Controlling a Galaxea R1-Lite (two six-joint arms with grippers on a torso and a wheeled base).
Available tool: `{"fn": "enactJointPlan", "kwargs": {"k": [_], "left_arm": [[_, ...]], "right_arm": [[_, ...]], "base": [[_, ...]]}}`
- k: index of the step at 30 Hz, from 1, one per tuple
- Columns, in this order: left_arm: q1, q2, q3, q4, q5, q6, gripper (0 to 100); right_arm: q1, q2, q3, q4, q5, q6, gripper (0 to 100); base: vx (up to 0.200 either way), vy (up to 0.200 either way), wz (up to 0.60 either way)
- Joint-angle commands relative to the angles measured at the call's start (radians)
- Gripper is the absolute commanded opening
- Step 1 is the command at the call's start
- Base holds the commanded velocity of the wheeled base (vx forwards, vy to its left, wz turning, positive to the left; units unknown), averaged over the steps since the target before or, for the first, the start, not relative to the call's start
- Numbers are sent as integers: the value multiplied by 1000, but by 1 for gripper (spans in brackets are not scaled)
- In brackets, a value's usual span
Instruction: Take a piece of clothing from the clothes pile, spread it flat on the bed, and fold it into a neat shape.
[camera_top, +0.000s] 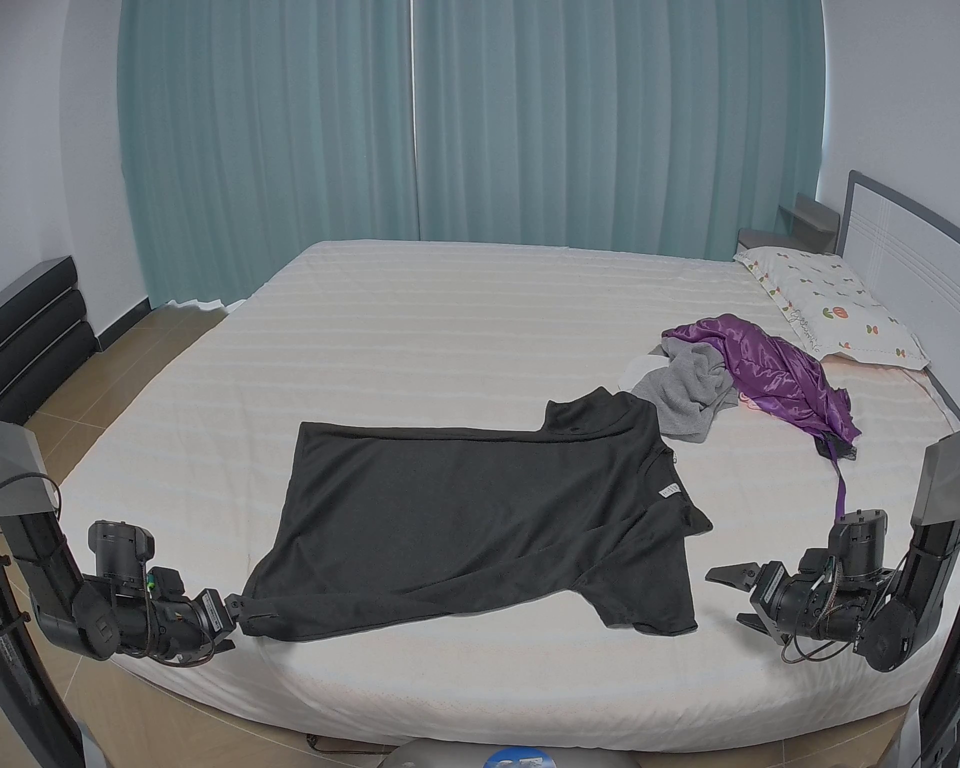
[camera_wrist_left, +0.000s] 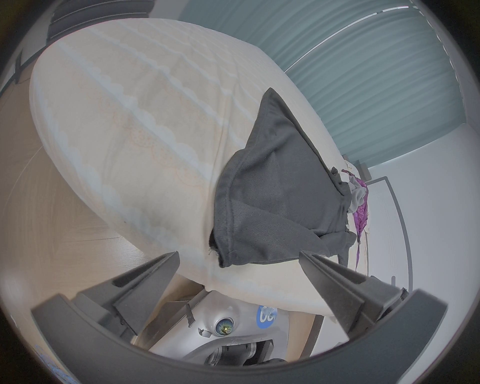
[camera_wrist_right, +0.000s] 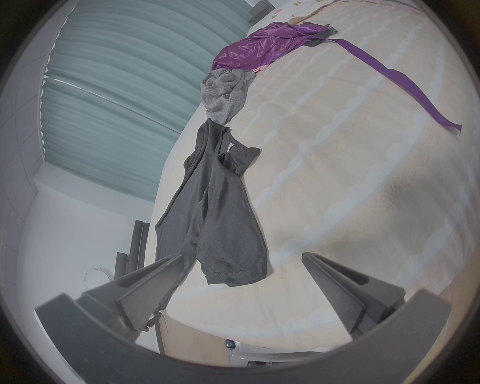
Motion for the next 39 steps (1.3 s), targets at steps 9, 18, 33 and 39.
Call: {"fn": "enactJointPlan", "kwargs": {"k": [9,18,33,39], "left_arm": [[-44,18,-15,-1,52,-43,0],[-35,-61,4,11,106,-96,0],[-19,-131,5,44,129,-95,0],[-18,-131,2,45,129,-98,0]], "right_arm": [[-1,1,0,-2,1,0,100],[1,-2,1,-1,-1,-1,100],[57,23,-5,13,-15,28,100],[128,99,-49,7,-36,32,100]], "base": [[0,0,0],[0,0,0],[0,0,0],[0,0,0]]}}
